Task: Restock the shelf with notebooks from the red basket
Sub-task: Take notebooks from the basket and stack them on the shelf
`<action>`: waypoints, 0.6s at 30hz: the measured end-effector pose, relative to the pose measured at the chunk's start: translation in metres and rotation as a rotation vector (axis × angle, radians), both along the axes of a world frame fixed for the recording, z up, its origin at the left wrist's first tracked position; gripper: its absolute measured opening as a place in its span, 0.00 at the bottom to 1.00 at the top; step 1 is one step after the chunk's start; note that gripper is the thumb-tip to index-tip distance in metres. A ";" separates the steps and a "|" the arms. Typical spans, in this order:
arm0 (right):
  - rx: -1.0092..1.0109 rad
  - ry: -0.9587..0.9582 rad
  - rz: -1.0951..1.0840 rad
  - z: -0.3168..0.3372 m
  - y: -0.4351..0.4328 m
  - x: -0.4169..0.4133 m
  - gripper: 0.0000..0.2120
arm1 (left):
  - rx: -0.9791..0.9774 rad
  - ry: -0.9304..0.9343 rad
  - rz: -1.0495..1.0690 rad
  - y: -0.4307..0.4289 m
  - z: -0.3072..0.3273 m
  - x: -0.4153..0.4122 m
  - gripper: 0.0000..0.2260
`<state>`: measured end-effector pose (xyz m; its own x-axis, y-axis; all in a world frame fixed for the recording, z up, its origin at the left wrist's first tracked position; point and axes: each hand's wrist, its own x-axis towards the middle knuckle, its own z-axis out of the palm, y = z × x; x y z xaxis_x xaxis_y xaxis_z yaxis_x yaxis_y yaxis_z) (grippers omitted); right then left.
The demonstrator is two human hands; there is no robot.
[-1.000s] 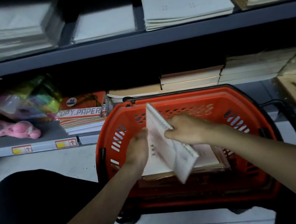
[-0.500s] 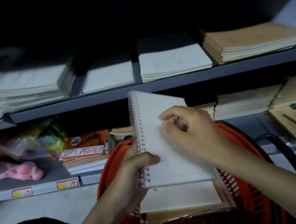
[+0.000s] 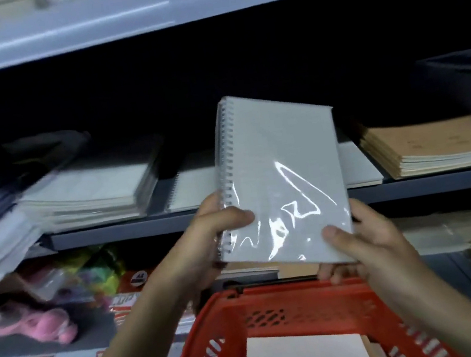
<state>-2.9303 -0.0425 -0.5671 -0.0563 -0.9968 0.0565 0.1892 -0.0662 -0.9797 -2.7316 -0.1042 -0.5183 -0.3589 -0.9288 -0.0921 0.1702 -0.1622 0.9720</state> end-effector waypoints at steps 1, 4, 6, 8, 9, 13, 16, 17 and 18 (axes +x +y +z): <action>-0.011 -0.003 -0.031 0.002 -0.004 0.001 0.13 | -0.054 -0.068 -0.056 -0.008 0.001 0.006 0.16; -0.045 0.029 -0.095 0.008 -0.021 0.011 0.10 | -0.178 -0.263 -0.113 -0.029 0.000 0.031 0.20; -0.044 0.042 -0.102 0.011 -0.034 0.025 0.09 | -0.205 -0.272 0.046 -0.035 -0.005 0.045 0.20; -0.036 0.069 -0.101 0.015 -0.050 0.046 0.09 | -0.257 -0.224 0.239 -0.036 -0.011 0.054 0.15; -0.035 0.096 -0.106 0.018 -0.058 0.058 0.08 | -0.299 -0.241 0.341 -0.038 -0.015 0.058 0.13; -0.049 0.224 -0.158 0.020 -0.088 0.103 0.06 | -0.417 -0.422 0.587 -0.051 -0.035 0.079 0.10; 0.020 0.409 -0.238 0.001 -0.097 0.117 0.11 | -0.371 -0.523 0.605 -0.055 -0.042 0.087 0.06; 0.045 0.477 -0.260 -0.005 -0.095 0.119 0.20 | -0.365 -0.514 0.593 -0.056 -0.045 0.088 0.07; 0.049 0.553 -0.265 -0.011 -0.091 0.120 0.27 | -0.360 -0.493 0.572 -0.056 -0.046 0.088 0.09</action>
